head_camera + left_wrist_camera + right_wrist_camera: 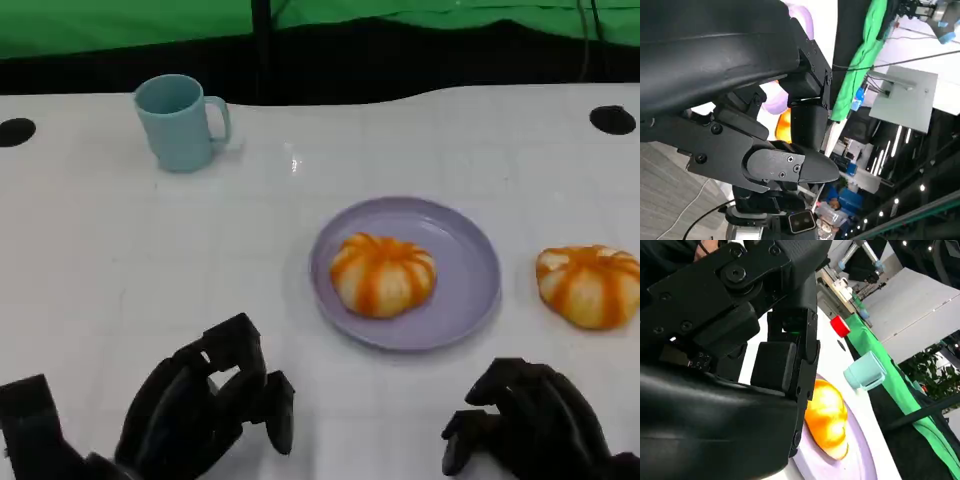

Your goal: Grasp the bread from the table and place it into the plate.

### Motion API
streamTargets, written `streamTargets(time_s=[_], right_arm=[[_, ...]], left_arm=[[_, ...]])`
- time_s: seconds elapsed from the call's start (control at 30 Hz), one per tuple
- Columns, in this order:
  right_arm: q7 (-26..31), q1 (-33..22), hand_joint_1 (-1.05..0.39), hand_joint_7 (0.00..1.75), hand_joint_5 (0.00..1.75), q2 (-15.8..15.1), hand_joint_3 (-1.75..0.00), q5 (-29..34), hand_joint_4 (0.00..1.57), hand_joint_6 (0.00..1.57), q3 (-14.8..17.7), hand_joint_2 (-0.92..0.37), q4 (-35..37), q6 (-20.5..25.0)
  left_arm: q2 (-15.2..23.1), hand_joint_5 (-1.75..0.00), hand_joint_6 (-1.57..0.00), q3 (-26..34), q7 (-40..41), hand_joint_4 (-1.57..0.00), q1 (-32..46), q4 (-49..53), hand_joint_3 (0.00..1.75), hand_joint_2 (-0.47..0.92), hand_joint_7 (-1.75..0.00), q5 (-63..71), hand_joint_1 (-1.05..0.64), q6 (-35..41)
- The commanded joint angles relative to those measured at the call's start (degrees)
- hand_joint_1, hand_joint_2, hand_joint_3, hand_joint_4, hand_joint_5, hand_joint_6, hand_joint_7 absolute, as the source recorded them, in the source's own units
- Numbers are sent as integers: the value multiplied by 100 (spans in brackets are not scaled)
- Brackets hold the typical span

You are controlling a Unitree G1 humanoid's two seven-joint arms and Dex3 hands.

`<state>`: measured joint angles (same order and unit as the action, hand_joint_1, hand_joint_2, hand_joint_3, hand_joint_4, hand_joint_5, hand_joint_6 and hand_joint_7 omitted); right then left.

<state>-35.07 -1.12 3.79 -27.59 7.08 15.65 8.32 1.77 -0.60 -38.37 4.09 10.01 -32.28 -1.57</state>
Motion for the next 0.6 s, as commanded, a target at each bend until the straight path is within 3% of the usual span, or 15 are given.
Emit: streamTargets(time_s=[0.03,0.6], right_arm=[[-48,44,-103,33,70,-69,0,-73,157,157,48,-72,63,8],[39,239,-105,37,73,49,0,41,157,157,49,-73,435,-293]], left_arm=[[6,-175,-68,103,-99,-91,-37,37,24,92,-175,33,-72,41],[-19,-175,-67,420,-446,-87,-340,677,24,92,-175,178,-72,-256]])
